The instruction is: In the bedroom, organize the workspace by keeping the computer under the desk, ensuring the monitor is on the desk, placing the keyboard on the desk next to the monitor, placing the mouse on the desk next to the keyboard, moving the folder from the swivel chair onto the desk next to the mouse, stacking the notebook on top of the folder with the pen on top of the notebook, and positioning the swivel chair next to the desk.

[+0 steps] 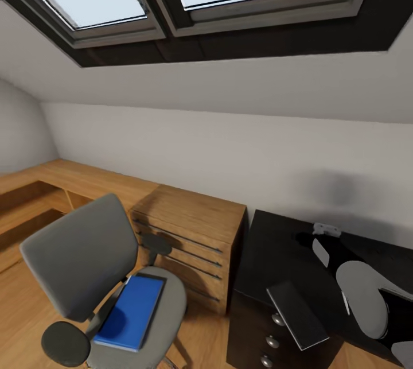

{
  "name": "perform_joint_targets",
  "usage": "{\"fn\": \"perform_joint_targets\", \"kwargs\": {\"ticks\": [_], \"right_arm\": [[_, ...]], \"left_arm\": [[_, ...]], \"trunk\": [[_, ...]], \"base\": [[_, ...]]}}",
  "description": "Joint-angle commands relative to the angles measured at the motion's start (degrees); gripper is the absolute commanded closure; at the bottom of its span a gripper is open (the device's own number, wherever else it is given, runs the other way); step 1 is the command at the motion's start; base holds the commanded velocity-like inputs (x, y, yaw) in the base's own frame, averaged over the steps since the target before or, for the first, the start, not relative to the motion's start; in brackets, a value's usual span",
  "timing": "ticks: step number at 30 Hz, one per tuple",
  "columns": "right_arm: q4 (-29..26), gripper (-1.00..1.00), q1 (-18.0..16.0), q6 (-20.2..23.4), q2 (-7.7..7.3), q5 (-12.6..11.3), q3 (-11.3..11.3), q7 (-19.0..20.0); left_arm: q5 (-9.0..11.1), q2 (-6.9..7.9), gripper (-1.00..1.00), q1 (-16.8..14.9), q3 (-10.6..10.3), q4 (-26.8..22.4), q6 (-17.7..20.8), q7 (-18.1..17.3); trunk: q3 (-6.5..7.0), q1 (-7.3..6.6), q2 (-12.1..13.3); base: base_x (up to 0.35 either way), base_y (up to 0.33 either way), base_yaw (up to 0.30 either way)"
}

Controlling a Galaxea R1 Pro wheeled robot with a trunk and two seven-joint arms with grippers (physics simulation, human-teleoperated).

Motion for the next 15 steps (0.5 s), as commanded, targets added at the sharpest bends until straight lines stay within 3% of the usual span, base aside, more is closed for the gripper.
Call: {"fn": "perform_joint_targets", "kwargs": {"ticks": [1,15], "right_arm": [[-0.33,-1.0,0.0,0.35,0.25,0.75,-0.38,0.03],[-1.08,-1.0,0.64,-0.39,3.87,3.8,-0.42,-0.05]], "left_arm": [[0.08,-0.02,-1.0,-0.06,-0.5,0.03,0.32,0.46],[0.07,0.0,-1.0,-0.06,-0.55,-0.02,2.12,0.43]], "trunk": [[0.09,-0.21,0.34],[2.32,-3.28,5.95]], "base": [[0.0,0.0,0.27],[0.0,0.0,0.265]]}}
